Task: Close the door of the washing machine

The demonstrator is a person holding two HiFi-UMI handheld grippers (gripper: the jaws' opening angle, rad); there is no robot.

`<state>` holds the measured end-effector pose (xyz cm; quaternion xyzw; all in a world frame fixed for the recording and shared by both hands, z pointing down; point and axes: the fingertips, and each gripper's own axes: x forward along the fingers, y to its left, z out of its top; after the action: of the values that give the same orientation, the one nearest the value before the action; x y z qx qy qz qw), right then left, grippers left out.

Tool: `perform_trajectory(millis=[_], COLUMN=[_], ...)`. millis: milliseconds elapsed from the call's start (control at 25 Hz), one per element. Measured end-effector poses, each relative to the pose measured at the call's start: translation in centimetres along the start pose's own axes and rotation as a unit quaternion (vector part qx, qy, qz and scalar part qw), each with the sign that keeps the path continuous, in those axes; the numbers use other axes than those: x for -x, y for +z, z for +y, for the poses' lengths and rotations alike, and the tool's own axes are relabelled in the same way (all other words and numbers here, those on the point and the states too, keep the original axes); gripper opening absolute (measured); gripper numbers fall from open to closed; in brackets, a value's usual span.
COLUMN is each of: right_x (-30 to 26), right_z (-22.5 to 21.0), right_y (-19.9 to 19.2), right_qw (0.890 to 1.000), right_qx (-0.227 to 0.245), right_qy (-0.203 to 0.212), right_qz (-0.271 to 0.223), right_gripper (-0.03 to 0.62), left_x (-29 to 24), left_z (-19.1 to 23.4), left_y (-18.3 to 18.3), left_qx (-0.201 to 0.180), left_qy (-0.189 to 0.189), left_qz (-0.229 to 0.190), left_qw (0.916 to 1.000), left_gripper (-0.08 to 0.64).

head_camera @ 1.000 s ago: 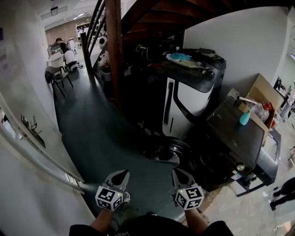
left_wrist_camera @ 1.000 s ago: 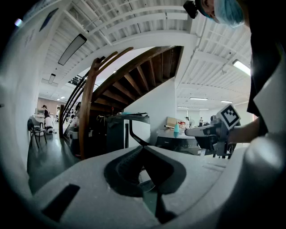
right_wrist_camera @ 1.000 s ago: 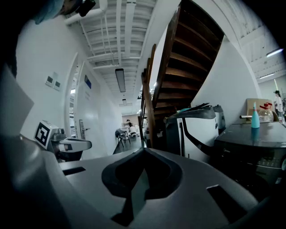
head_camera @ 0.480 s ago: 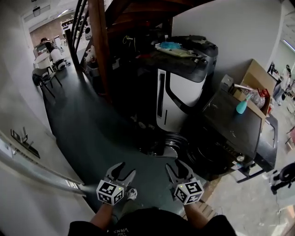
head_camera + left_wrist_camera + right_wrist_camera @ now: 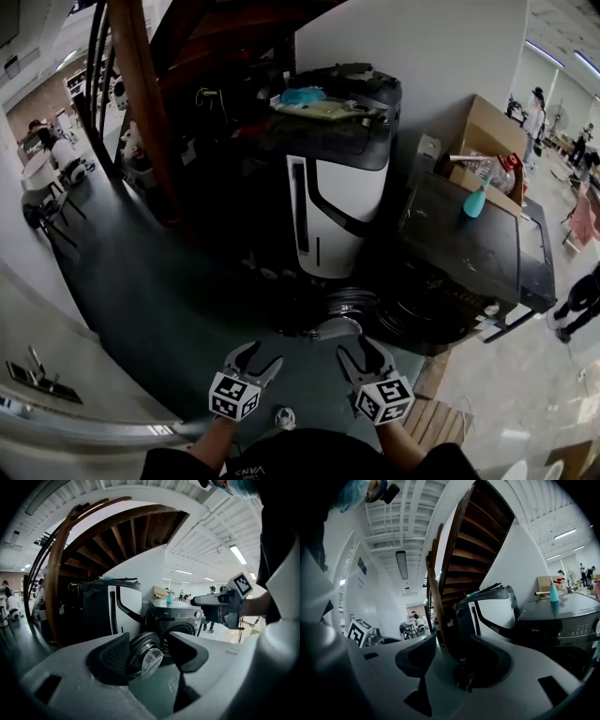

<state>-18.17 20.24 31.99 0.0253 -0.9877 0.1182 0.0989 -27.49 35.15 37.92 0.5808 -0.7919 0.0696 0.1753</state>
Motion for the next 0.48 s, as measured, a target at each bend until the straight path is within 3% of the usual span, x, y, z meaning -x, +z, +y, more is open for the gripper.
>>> perform_trajectory(millis=[200,480], right_x=[-2.7,-3.9], right_z=[-0.1,-1.7], right_y=[-1.3,-3.5], right_qw=[0.997,0.988], right_qx=[-0.023,-0.053], right_qy=[-0.068,-0.144], right_qz=[-0.008,-0.002], right_gripper=[0.210,0.207], left_x=[-2.7,-8.8], left_z=[3.9,7.1], left_y=[-0.9,-3.8], left_qx=[-0.035,-0.073], left_qy=[-0.065,-0.133], left_qz=[0.031,0.077], left_qw=[0.9968,0.9854], left_gripper=[0.255,0.267])
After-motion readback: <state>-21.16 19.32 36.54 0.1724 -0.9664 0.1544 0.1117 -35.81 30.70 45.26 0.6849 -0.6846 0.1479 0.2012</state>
